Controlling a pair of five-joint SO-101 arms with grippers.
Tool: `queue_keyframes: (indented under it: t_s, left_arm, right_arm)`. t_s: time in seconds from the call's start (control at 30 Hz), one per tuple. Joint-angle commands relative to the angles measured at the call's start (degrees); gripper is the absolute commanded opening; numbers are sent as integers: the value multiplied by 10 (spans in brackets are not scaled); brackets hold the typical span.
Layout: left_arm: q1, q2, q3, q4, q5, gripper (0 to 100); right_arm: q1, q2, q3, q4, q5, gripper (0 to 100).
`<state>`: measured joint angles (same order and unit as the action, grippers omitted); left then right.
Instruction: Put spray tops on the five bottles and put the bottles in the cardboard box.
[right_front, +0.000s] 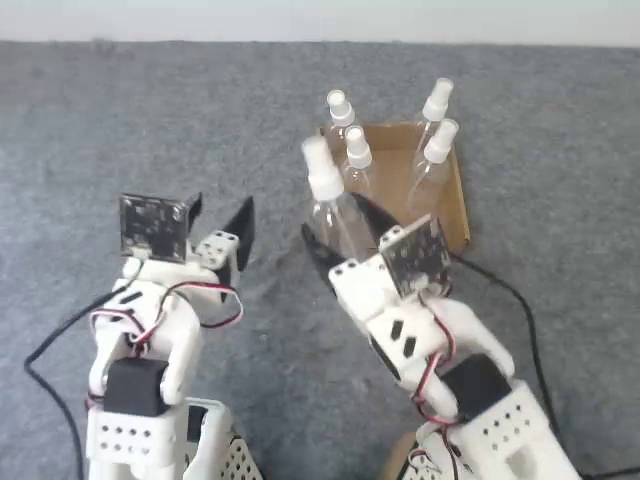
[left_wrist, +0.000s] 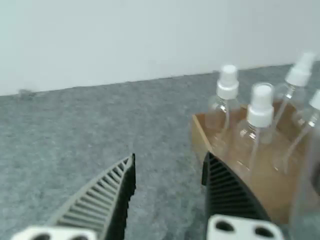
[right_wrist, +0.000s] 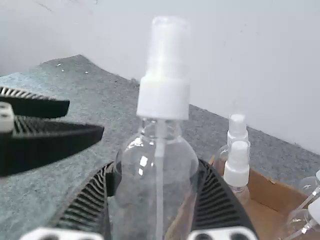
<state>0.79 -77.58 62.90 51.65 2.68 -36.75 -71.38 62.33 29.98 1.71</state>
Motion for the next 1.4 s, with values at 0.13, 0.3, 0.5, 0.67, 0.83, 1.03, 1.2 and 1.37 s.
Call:
queue_keyframes:
  t_s: [0.13,0.3,0.5,0.67,0.83,1.03,1.2,1.37]
  left_arm:
    - [43,-32,-25,68,-5,211]
    - [78,-181,-3,110,-14,253]
    - [136,-243,48,101,-47,276]
    - [136,-178,62,59,-47,276]
    - [136,-125,63,33,-47,276]
    - [136,-119,63,29,-47,276]
    - [136,-117,64,29,-47,276]
    - [136,-119,64,32,-47,276]
  right_arm:
    - [11,266,-286,10,-8,6]
    - [7,401,-429,51,-33,6]
    - [-8,465,-513,132,-57,6]
    - [-30,444,-518,199,-33,6]
    - [-30,392,-518,253,-22,6]
    - [-31,347,-518,311,-21,6]
    - [-29,328,-518,338,-21,6]
    - [-23,325,-518,353,-20,6]
